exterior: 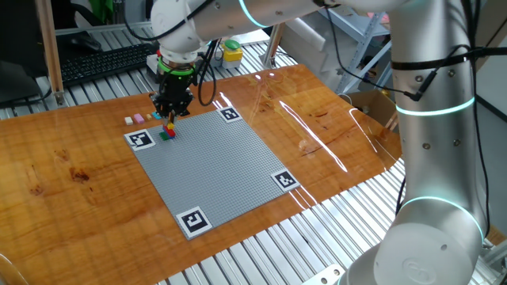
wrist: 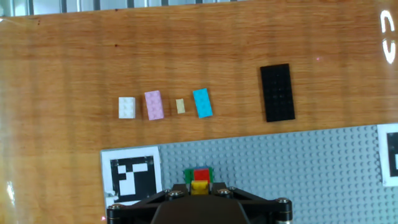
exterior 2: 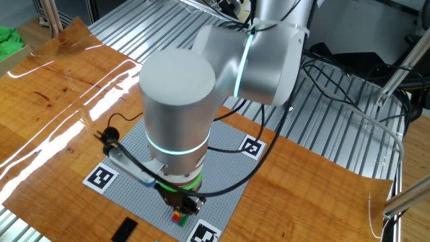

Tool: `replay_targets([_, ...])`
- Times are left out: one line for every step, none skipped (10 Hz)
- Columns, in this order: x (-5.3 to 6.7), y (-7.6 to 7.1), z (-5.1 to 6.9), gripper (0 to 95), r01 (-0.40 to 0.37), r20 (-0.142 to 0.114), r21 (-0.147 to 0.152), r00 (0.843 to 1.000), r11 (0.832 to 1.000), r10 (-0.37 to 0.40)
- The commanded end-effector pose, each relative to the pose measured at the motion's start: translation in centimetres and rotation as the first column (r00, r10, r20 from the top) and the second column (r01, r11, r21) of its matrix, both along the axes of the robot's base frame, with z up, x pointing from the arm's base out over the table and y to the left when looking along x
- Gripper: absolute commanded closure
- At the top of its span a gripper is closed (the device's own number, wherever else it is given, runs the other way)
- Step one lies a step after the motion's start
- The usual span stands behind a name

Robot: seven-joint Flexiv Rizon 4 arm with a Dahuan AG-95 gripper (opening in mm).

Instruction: Stack small Lego blocks one on top of the other

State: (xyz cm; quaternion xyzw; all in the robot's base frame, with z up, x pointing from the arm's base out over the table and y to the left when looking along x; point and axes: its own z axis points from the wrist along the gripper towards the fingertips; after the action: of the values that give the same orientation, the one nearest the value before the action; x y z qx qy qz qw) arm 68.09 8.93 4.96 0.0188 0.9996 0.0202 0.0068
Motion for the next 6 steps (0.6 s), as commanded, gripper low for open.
replay_targets([-0.09, -0.01, -0.3, 95.0, -0.007, 0.003, -0.002, 1.0, 1.0, 0.007])
replay_targets([-0.06, -0.01, -0.44, 95.0, -0.009, 0.004, -0.002, 1.0, 1.0, 0.009])
replay_targets([-0.06, -0.01, -0.45, 95.0, -0.011, 0.003, -0.004, 1.0, 1.0, 0.011])
replay_targets([-0.05, -0.03, -0.45, 95.0, -0.014, 0.003, -0.006, 1.0, 1.0, 0.014])
replay_targets([-0.04, -0.04, -0.47, 95.0, -0.025, 0.001, -0.008, 1.0, 1.0, 0.025])
replay_targets([-0.02, -0.09, -0.5, 95.0, -0.037, -0.003, -0.015, 0.999, 0.999, 0.037])
